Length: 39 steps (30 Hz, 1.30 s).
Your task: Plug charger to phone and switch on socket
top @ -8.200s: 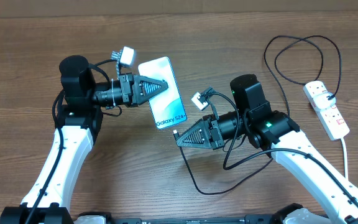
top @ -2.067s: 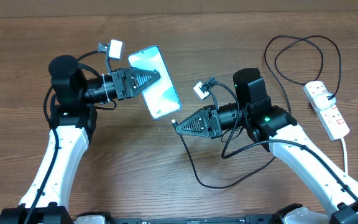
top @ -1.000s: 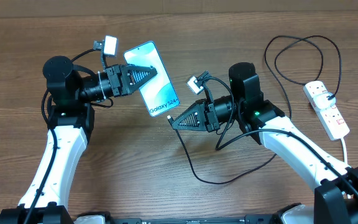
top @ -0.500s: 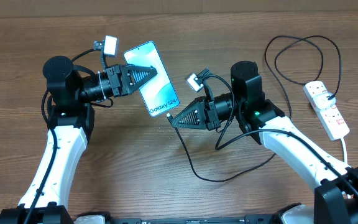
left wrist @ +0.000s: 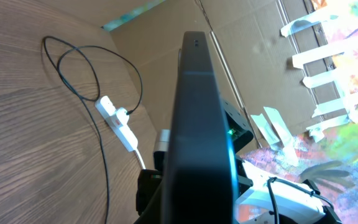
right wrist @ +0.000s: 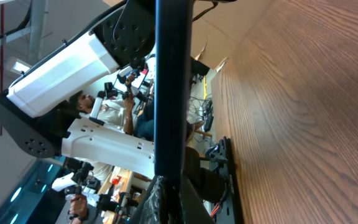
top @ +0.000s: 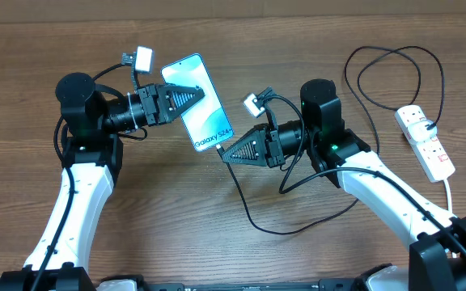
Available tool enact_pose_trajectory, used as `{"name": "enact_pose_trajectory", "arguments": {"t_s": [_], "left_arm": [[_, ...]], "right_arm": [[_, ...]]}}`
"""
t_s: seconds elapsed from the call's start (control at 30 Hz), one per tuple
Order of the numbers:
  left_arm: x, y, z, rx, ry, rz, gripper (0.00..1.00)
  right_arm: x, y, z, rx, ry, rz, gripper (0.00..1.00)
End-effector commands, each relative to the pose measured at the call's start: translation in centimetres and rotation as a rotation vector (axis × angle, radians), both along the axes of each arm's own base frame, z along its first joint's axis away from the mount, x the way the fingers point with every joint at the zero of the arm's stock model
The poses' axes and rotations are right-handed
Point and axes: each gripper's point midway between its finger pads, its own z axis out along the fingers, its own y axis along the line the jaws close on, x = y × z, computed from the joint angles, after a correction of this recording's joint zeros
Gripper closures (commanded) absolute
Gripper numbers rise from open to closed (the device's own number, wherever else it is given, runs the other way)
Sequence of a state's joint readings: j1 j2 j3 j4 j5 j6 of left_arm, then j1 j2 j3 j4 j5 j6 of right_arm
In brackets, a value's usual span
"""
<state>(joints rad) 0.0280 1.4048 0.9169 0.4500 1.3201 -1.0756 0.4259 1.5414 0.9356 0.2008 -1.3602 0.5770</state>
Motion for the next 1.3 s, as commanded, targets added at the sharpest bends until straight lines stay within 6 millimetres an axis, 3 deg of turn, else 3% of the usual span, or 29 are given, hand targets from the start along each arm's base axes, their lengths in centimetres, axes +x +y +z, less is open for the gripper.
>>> {"name": "enact_pose_trajectory", "arguments": {"t_s": [0.0, 1.27], "left_arm": [[-0.33, 0.04, 1.14, -0.003, -0.027, -0.018, 0.96], [-0.79, -0.85, 1.14, -0.002, -0.03, -0.046, 0.96]], "right_arm": [[0.5, 0.05, 0.88, 0.008, -0.028, -0.019, 0.96], [0.82, 0.13, 0.86, 0.001, -0.02, -0.038, 0.96]]}}
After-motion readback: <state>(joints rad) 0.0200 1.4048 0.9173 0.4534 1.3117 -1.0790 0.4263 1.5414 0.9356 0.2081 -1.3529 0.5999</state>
